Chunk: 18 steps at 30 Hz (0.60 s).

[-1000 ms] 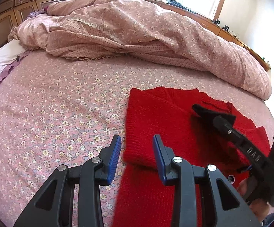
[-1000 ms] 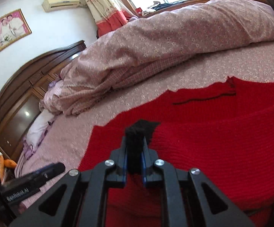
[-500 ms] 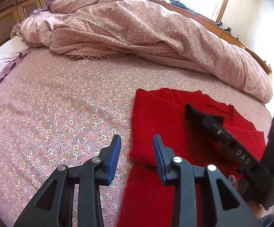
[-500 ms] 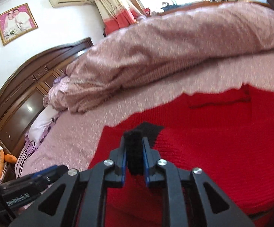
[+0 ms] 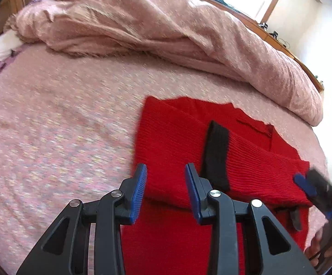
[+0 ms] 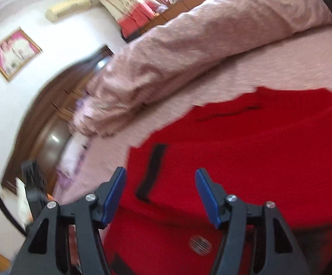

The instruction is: Fold small clothes

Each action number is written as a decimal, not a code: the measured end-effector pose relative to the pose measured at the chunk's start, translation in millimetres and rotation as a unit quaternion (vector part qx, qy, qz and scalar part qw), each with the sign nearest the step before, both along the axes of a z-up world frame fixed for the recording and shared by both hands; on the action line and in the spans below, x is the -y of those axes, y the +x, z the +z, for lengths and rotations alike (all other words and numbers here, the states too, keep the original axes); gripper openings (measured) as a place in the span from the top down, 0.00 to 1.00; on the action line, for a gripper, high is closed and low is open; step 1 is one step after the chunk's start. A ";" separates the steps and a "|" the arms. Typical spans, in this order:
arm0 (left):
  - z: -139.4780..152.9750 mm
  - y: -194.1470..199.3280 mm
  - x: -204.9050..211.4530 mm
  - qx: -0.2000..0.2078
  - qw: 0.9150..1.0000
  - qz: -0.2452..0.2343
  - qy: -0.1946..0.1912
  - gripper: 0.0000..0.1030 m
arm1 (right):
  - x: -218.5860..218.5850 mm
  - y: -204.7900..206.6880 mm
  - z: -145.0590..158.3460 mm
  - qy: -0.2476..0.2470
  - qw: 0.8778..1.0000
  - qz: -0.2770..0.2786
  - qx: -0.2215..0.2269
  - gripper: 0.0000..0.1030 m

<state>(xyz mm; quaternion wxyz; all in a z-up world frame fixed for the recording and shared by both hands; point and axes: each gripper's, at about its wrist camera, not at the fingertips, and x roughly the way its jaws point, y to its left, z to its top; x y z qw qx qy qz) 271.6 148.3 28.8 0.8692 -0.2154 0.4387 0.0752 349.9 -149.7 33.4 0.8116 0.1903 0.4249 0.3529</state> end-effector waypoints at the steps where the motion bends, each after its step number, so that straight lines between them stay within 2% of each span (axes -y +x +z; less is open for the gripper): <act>1: -2.8 3.8 3.2 -0.004 1.000 -0.006 -0.011 0.72 | 13.7 -6.2 1.0 -0.024 1.000 0.000 0.000 0.36; 6: -25.0 29.5 19.8 -0.032 0.996 -0.036 -0.071 0.72 | 83.7 -21.3 0.0 -0.078 0.997 -0.021 0.003 0.36; 8: -32.7 37.5 25.2 -0.040 0.996 -0.037 -0.070 0.71 | 120.4 -22.6 -1.6 -0.087 0.994 -0.058 0.008 0.36; 11: -33.6 43.0 29.5 -0.026 0.997 -0.030 -0.068 0.70 | 169.4 -15.3 -12.2 -0.063 0.992 -0.111 -0.021 0.36; 13: -29.7 43.5 31.9 -0.009 0.996 -0.034 -0.076 0.94 | 192.4 -12.6 -18.7 -0.054 0.989 -0.131 -0.038 0.36; 18: -11.5 32.7 33.3 0.024 0.996 -0.045 -0.069 0.98 | 209.7 -10.8 -24.9 -0.066 0.986 -0.146 -0.047 0.36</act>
